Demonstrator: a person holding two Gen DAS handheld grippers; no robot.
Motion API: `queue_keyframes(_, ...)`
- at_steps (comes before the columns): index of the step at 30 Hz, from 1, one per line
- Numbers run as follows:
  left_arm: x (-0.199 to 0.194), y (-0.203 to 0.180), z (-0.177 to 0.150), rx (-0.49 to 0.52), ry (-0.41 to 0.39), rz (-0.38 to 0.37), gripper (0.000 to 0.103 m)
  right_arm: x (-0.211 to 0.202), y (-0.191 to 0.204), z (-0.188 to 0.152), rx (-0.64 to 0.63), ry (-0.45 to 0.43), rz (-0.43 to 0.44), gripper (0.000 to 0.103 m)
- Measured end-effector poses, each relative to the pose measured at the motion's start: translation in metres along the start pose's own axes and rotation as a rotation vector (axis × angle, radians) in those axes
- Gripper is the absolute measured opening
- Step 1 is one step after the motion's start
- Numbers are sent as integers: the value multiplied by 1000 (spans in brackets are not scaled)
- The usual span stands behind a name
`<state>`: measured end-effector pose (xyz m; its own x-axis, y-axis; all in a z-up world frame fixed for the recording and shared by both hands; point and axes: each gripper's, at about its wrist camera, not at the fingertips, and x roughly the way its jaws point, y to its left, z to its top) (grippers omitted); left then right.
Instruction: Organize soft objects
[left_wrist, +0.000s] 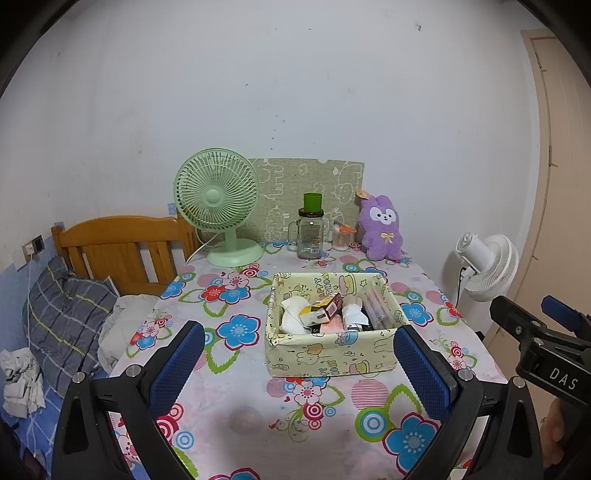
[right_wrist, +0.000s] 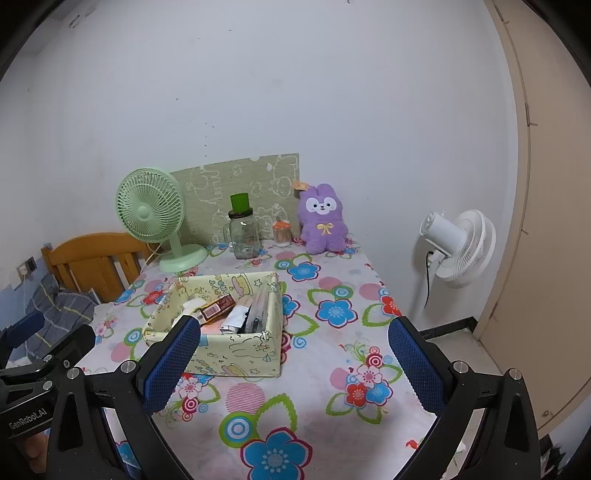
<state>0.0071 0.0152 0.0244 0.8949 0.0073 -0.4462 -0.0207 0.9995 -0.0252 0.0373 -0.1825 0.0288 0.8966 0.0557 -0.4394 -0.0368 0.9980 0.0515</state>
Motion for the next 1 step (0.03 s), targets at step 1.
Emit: queue_keyframes(1,0,1,0,-1,0,1,103,0,0,0,0,1,0,103)
